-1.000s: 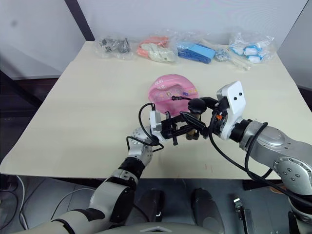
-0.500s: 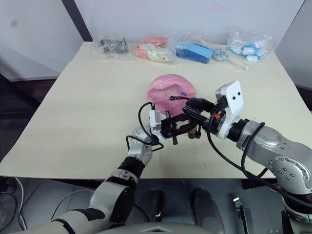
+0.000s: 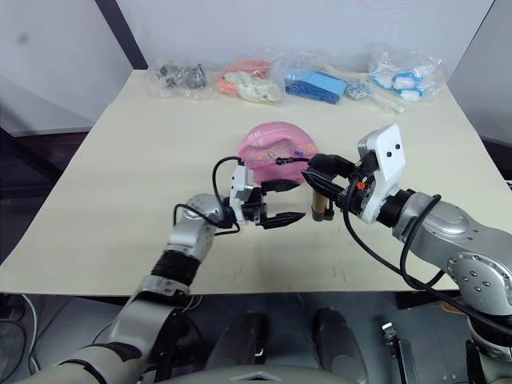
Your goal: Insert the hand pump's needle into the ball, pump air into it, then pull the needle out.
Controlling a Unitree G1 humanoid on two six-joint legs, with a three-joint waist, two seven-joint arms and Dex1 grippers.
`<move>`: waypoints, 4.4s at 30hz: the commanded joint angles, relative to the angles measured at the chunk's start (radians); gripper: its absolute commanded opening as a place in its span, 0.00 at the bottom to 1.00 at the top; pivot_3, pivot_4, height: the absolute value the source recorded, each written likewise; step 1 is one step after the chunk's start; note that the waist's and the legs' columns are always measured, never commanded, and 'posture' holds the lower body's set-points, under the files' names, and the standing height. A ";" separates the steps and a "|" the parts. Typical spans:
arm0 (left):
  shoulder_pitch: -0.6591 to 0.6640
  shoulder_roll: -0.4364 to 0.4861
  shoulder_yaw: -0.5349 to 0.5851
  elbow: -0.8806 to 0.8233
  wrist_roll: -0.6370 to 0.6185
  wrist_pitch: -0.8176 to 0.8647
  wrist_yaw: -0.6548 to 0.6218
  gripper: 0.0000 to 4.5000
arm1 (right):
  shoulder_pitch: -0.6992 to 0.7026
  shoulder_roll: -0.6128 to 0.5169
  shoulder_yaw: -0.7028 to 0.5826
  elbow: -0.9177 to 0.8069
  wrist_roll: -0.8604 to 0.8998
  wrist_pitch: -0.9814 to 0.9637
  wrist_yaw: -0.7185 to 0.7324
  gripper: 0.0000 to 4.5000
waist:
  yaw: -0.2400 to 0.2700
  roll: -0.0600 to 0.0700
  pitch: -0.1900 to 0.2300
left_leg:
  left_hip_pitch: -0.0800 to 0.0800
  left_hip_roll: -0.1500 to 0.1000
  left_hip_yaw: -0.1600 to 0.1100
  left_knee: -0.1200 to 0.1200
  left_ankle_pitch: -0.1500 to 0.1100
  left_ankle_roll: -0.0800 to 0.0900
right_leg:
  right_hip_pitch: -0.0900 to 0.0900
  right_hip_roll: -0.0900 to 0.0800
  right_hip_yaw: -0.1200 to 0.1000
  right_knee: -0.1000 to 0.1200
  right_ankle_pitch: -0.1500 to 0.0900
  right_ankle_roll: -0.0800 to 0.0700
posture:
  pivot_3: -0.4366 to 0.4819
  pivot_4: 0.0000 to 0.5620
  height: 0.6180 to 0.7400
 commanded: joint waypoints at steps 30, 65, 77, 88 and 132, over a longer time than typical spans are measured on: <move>-0.068 -0.126 -0.127 0.182 0.177 -0.184 0.105 0.66 | -0.031 -0.051 -0.039 -0.034 0.137 0.031 -0.005 0.40 | 0.000 0.000 0.000 | -0.001 -0.001 0.001 0.000 0.000 0.000 | 0.000 -0.001 0.000 -0.001 0.000 0.001 | 0.48 0.27 1.00; -0.212 -0.350 -0.200 0.540 0.419 -0.205 0.506 0.26 | 0.036 -0.121 -0.029 0.309 -0.294 -0.064 0.320 0.40 | 0.002 0.000 0.000 | -0.001 -0.002 0.001 0.000 -0.001 0.001 | 0.000 -0.001 0.001 -0.002 0.001 0.002 | 0.48 0.27 1.00; -0.178 -0.347 -0.210 0.589 0.454 -0.209 0.528 0.26 | 0.124 -0.052 -0.006 0.354 -0.362 -0.084 0.323 0.40 | 0.001 0.000 -0.002 | 0.001 -0.002 0.001 0.000 -0.001 0.001 | 0.003 -0.001 0.001 -0.002 0.001 0.002 | 0.48 0.27 1.00; -0.180 -0.334 -0.208 0.591 0.454 -0.219 0.510 0.26 | 0.124 -0.027 -0.034 0.366 -0.386 -0.105 0.323 0.40 | -0.001 0.000 -0.002 | 0.002 -0.002 0.001 0.000 -0.001 0.001 | 0.003 -0.001 0.001 -0.002 0.001 0.002 | 0.48 0.27 1.00; -0.143 -0.285 -0.243 0.605 0.491 -0.216 0.500 0.25 | -0.172 -0.379 -0.428 0.229 0.033 0.214 0.174 0.39 | 0.001 0.001 -0.002 | 0.000 -0.002 0.001 0.000 -0.001 0.001 | 0.002 -0.002 0.001 -0.003 0.001 0.002 | 0.48 0.27 1.00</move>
